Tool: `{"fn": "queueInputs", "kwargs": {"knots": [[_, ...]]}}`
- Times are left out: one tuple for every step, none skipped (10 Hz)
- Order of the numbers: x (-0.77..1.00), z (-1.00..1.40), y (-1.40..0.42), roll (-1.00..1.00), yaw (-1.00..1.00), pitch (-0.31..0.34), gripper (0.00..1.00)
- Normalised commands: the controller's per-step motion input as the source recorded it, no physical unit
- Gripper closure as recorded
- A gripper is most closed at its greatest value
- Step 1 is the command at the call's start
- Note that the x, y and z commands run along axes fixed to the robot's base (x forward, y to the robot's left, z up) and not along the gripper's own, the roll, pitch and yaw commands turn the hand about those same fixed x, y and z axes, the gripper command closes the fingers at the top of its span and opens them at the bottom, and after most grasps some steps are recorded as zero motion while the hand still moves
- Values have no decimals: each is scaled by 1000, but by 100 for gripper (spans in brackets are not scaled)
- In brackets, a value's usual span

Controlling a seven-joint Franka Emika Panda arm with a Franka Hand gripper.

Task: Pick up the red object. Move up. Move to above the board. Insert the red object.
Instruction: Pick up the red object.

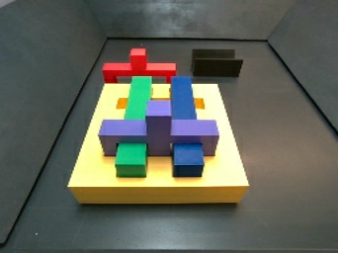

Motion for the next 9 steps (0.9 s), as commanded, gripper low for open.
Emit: {"fn": "queueInputs", "kwargs": {"knots": [[80,-183,-240,-86,0,-44,0],[0,-143,-731,31,-277,-9,0],[166,-111,-854,119,-217,26,0],[17,-171,-986,207,-17,0,0],[-97,-403,-991,243,-29,0,0],[-31,-426,-951,289,-43,-37,0],[11,-320,-769,254,-63,0,0],[-351,-303,-649,191,0,-76,0],[-157,-191,-403,121,69,-41,0]]}}
